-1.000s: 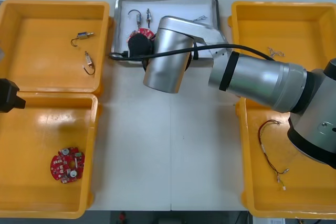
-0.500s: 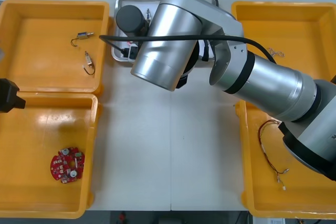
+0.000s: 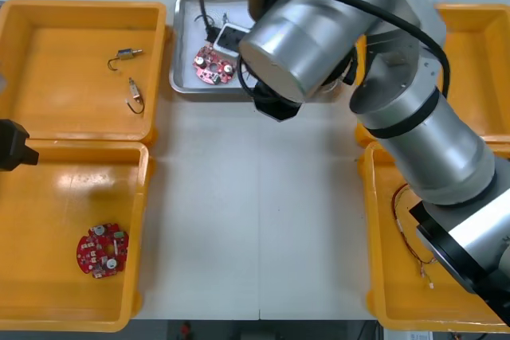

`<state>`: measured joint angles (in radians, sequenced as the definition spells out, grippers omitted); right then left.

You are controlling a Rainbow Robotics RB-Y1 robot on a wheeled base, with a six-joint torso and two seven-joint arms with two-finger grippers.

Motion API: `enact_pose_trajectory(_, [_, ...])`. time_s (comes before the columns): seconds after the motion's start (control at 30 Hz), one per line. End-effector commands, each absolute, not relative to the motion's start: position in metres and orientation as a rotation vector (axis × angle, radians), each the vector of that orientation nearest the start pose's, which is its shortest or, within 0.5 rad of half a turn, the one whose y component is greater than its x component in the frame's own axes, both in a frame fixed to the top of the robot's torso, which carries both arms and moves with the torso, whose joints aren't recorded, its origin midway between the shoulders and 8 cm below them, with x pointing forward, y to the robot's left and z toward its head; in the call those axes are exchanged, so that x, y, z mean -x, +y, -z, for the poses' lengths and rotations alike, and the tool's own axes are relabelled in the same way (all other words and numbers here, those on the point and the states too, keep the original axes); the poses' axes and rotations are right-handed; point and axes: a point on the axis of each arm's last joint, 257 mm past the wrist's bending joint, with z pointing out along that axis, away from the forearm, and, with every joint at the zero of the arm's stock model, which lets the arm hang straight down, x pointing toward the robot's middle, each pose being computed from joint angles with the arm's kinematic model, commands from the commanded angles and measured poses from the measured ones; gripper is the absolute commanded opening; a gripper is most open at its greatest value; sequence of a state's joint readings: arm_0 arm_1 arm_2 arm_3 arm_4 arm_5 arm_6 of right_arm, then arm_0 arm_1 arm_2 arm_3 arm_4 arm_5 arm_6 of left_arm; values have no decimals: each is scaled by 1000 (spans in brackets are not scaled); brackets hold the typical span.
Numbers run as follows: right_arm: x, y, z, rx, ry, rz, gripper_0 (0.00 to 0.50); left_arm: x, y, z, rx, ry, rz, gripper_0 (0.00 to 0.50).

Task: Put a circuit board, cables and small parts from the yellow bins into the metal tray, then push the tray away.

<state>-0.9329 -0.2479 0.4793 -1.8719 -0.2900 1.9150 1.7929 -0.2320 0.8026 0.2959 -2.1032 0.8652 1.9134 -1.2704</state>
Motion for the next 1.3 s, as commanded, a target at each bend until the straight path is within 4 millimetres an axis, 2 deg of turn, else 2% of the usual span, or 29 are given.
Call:
enact_pose_trajectory(0.03, [-483,-78,91,1017,2179,280,500,-383,396,145,-6,2671,-87,500])
enact_pose_trajectory(0.33, [-480,-166,94,629,2280,241,500,-383,396,145,-6,2671,-87,500])
enact_pose_trajectory(0.43, [-476,-193,101,521,2324,213,500,-383,396,145,-6,2671,-87,500])
enact_pose_trajectory(0.67, [-466,-231,104,327,2377,98,500,-383,396,145,-6,2671,-87,500])
enact_pose_trajectory(0.8, [-455,-261,114,241,2413,70,500,-383,396,145,-6,2671,-87,500])
enact_pose_trajectory(1.17, [-413,-324,130,70,2437,72,500,-383,396,145,-6,2671,-87,500])
enact_pose_trajectory(1.3, [-398,-338,138,36,2452,93,500,-383,396,145,-6,2671,-87,500])
